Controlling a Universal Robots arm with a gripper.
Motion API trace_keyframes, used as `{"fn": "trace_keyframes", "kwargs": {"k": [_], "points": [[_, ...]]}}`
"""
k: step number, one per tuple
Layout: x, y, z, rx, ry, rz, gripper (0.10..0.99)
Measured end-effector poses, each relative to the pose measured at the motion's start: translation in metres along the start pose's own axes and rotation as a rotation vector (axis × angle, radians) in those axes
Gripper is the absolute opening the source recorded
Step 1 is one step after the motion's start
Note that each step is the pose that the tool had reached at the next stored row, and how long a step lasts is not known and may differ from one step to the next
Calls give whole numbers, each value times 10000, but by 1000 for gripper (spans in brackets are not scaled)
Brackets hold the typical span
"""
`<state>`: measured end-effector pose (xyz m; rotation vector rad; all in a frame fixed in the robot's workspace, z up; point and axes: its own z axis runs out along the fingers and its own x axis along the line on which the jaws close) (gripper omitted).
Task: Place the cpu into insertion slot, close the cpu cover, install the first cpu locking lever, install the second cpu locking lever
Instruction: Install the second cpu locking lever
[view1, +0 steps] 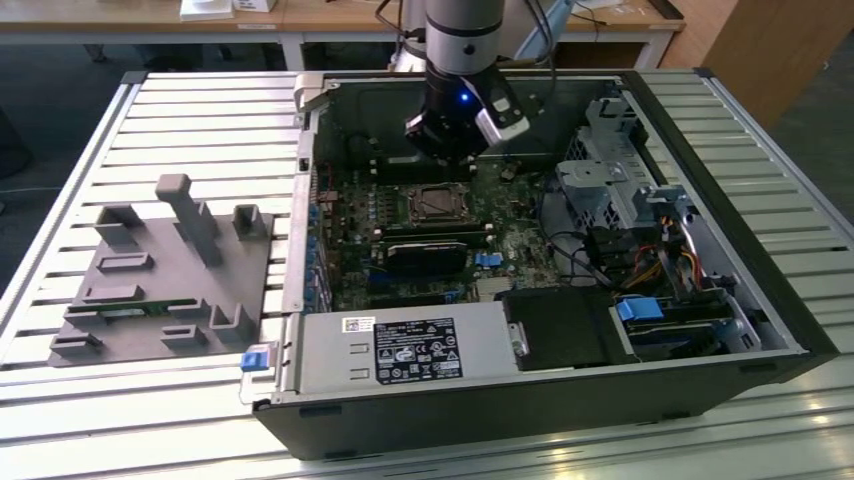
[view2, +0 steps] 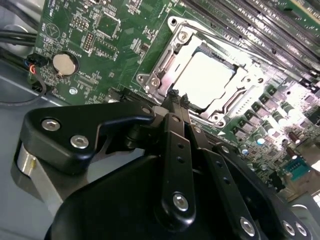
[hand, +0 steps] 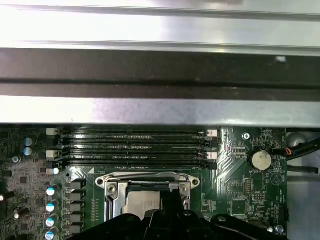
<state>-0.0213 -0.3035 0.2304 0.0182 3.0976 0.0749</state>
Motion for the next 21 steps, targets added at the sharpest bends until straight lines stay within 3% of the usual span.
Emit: {"fn": "trace_keyframes", "kwargs": {"k": [13,21], "points": [[-1,-119,-6,-1,-1,1,106],[-4,-127,-58,-1,-1,1,106]]}}
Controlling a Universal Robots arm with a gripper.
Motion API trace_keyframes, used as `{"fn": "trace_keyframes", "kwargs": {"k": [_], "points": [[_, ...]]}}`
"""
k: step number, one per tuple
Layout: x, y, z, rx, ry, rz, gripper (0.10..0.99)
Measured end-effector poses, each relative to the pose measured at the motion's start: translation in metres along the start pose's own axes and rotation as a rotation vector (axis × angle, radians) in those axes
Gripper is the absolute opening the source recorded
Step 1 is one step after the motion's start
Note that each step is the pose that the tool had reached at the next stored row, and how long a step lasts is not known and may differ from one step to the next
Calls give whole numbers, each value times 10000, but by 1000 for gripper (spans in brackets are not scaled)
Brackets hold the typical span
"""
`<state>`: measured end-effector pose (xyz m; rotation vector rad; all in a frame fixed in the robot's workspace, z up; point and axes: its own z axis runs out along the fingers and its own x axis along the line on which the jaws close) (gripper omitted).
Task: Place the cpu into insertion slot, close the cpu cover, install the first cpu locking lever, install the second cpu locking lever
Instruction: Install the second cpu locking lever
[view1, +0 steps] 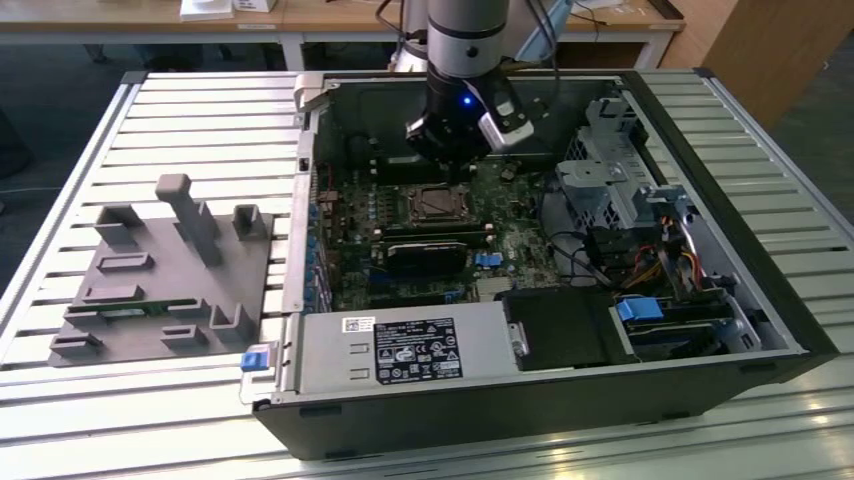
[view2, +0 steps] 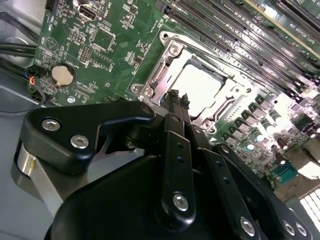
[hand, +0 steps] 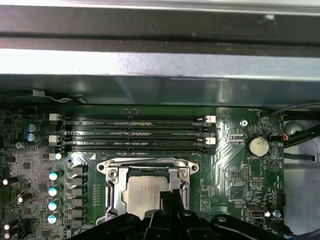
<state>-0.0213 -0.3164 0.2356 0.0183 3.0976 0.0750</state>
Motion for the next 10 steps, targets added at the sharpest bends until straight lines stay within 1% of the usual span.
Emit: {"fn": "trace_keyframes", "kwargs": {"k": [3,10], "points": [[-1,-12,-7,-1,0,-2,106],[-2,-102,-12,0,1,0,106]]}}
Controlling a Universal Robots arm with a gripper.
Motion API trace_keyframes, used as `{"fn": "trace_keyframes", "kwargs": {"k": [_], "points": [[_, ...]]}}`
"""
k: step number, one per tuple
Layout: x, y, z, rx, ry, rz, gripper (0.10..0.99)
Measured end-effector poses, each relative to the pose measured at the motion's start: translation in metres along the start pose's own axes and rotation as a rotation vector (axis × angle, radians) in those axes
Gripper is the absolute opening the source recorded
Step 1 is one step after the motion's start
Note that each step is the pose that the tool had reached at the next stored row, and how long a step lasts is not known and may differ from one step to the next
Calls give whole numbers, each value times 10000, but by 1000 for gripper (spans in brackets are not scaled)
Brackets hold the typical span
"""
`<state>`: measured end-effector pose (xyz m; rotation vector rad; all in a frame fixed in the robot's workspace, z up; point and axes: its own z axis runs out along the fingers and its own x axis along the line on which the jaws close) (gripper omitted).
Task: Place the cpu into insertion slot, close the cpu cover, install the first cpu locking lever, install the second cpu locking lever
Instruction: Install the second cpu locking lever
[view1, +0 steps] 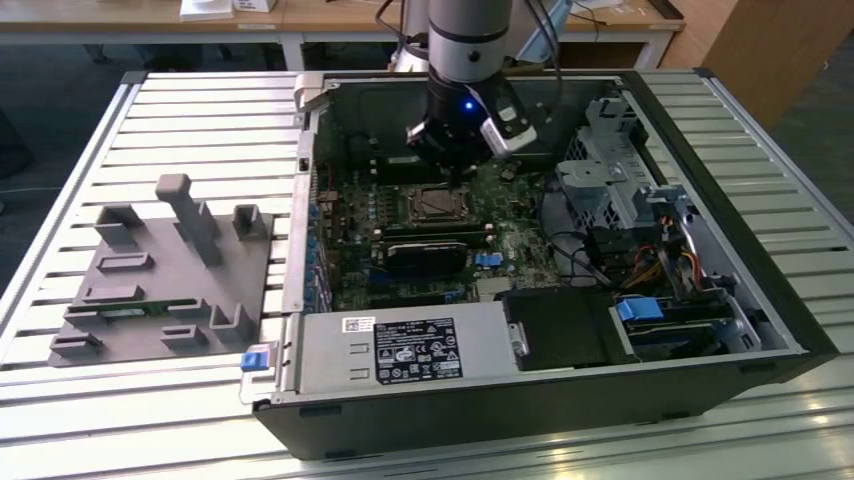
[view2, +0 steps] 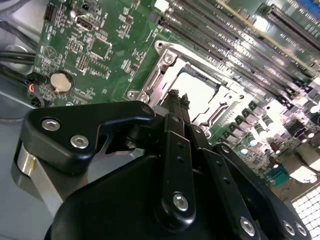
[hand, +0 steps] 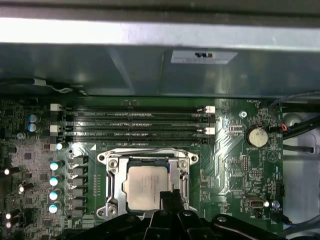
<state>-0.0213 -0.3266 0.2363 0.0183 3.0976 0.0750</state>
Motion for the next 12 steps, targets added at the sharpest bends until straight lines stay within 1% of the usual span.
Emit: {"fn": "trace_keyframes", "kwargs": {"k": [5,12], "points": [[-1,-71,-2,0,2,-1,106],[-2,-202,-4,0,3,-3,106]]}}
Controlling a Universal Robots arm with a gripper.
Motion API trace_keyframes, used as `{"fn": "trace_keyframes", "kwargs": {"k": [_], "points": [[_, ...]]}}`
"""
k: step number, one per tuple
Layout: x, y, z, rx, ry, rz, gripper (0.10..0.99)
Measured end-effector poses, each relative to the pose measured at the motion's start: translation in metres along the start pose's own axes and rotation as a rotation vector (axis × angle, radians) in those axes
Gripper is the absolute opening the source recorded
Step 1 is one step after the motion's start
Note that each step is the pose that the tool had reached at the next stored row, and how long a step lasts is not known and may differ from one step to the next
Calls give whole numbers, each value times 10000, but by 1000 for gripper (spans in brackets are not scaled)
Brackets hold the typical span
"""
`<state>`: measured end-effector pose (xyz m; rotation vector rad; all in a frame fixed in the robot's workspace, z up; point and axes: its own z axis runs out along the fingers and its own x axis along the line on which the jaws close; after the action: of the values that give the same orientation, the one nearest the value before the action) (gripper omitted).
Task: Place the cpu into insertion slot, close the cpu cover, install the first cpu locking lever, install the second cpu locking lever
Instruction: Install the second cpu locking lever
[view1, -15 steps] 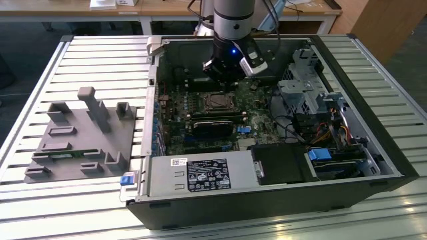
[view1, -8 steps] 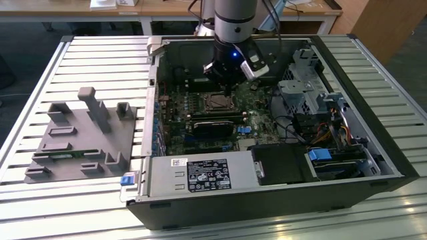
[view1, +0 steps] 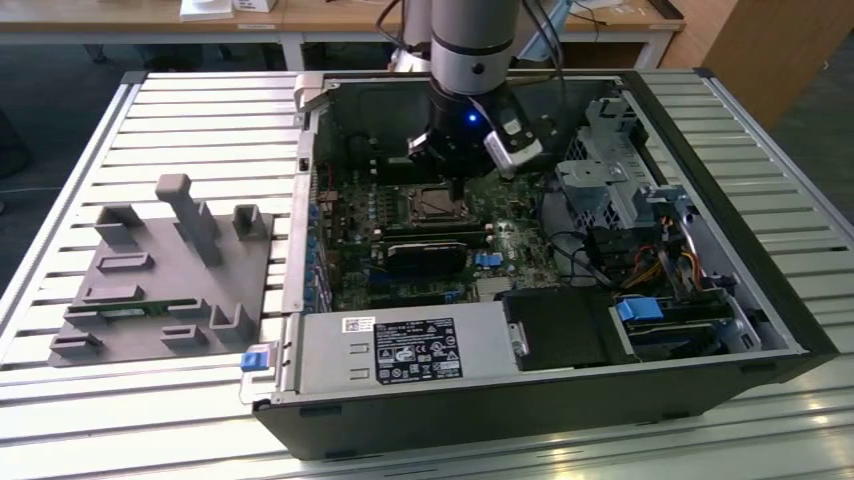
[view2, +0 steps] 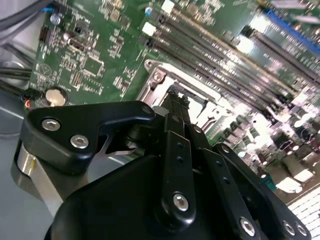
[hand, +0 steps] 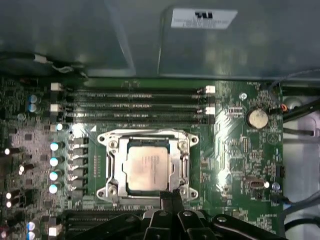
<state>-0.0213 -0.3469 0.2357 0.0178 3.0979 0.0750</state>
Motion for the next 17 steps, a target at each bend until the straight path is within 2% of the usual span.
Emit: {"fn": "trace_keyframes", "kwargs": {"k": [6,9,10,14,17], "points": [[-1,-131,-2,-1,0,0,106],[1,-164,2,-1,0,-14,106],[19,-168,3,-1,1,-22,106],[187,-172,5,-1,1,-27,106],[276,-174,7,-1,1,-28,106]]}}
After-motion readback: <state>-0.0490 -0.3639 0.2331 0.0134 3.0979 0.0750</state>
